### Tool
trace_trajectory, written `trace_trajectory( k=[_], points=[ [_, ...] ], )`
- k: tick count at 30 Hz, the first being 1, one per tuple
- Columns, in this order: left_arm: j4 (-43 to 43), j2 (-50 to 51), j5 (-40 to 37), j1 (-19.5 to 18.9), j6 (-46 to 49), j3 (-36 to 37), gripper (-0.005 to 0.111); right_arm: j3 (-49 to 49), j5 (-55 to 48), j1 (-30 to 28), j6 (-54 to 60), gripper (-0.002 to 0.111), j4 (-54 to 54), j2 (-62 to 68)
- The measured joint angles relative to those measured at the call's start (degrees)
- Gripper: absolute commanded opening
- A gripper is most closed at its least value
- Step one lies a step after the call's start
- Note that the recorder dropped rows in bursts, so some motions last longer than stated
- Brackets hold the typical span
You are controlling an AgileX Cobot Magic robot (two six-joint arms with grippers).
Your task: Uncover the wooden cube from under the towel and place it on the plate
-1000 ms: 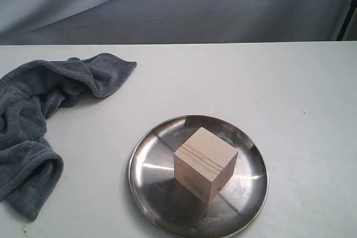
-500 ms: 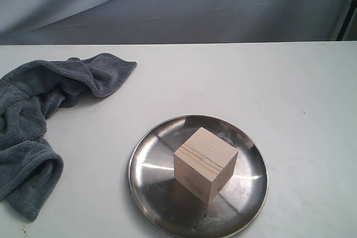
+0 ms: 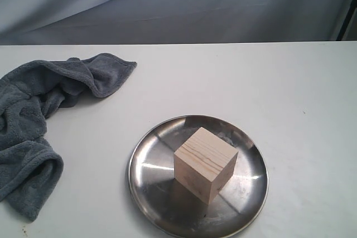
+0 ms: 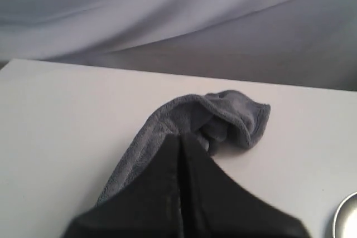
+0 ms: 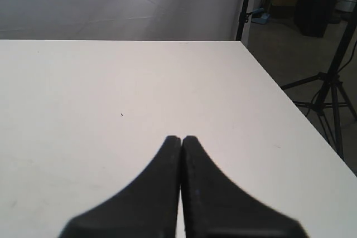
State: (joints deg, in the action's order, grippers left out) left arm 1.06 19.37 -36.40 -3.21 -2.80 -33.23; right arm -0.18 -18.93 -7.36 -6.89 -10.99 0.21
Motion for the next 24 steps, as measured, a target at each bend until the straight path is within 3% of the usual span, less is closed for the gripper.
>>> trace_trajectory(
  k=[14,24],
  points=[
    [0.0,-18.6,0.1,0.0,2.8,1.0,0.000,0.0,0.0,0.0,0.0,0.000,0.0,0.0],
    [1.4,-19.2,0.1,0.0,2.8,1.0,0.000,0.0,0.0,0.0,0.0,0.000,0.0,0.0]
  ],
)
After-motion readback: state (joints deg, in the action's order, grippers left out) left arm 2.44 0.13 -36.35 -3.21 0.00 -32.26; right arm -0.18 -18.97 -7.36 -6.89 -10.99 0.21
